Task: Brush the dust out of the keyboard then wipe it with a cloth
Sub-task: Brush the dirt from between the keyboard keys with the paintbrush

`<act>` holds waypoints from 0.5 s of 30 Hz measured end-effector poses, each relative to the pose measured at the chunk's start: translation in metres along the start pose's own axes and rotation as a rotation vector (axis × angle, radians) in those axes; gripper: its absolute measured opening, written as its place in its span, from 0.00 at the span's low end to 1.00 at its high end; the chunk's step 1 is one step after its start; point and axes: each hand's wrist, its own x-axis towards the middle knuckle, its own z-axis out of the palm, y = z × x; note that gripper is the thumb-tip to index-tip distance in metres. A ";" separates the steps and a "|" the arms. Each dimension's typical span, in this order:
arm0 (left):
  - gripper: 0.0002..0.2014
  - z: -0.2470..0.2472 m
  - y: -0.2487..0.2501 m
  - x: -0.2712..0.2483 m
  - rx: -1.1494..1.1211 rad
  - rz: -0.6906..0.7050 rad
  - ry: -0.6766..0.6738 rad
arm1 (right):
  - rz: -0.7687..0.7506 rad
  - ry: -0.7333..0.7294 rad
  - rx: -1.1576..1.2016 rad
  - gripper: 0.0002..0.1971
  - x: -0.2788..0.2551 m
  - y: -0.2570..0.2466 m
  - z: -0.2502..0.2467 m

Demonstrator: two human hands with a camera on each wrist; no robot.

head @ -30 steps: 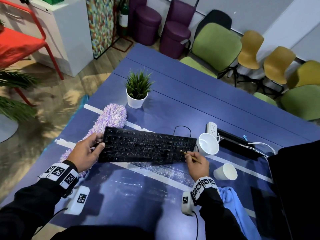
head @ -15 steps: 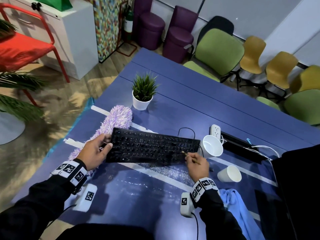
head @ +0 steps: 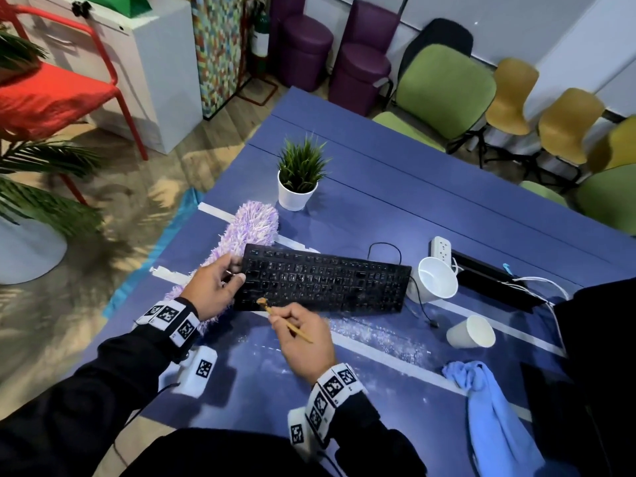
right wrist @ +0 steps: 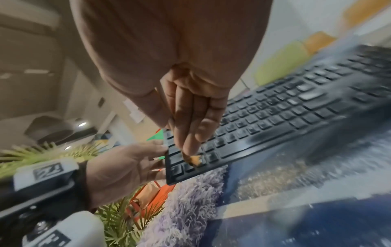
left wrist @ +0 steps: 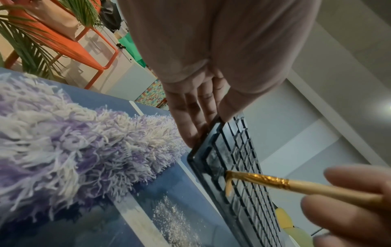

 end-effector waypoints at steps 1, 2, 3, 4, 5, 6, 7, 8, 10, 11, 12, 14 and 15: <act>0.13 0.000 0.000 -0.001 -0.003 -0.007 -0.002 | 0.009 0.017 -0.012 0.04 0.000 0.001 -0.001; 0.11 0.001 -0.001 -0.001 -0.005 -0.007 -0.001 | 0.029 0.049 -0.002 0.03 0.001 0.001 -0.005; 0.10 0.002 0.000 -0.001 -0.002 -0.007 0.004 | 0.044 0.085 0.008 0.03 0.001 0.003 -0.011; 0.11 0.001 0.000 -0.001 -0.002 -0.005 0.013 | 0.055 0.112 0.010 0.04 0.002 0.004 -0.016; 0.12 0.001 0.001 -0.001 -0.003 -0.007 0.016 | 0.058 0.121 -0.001 0.04 0.002 0.004 -0.018; 0.13 0.001 0.001 -0.001 -0.006 -0.009 0.020 | 0.058 0.113 -0.009 0.04 0.003 0.002 -0.016; 0.13 0.002 0.002 -0.001 -0.011 -0.013 0.017 | 0.055 0.084 -0.009 0.04 0.003 -0.002 -0.011; 0.11 0.002 0.003 -0.001 -0.018 -0.015 0.014 | 0.046 0.036 0.011 0.04 0.002 -0.009 -0.002; 0.09 0.002 0.002 -0.001 -0.025 -0.008 0.004 | 0.012 -0.053 0.028 0.04 0.001 -0.019 0.017; 0.09 0.002 0.000 -0.001 -0.039 -0.008 -0.004 | -0.005 -0.076 0.008 0.05 0.002 -0.022 0.023; 0.09 0.002 -0.003 -0.001 -0.049 -0.011 -0.013 | -0.011 -0.091 -0.021 0.05 0.003 -0.021 0.025; 0.10 0.001 -0.007 -0.001 -0.057 -0.012 -0.026 | 0.038 -0.073 -0.055 0.06 0.006 -0.015 0.019; 0.10 0.000 -0.007 -0.001 -0.059 -0.008 -0.026 | 0.086 -0.022 -0.048 0.06 0.007 -0.010 0.009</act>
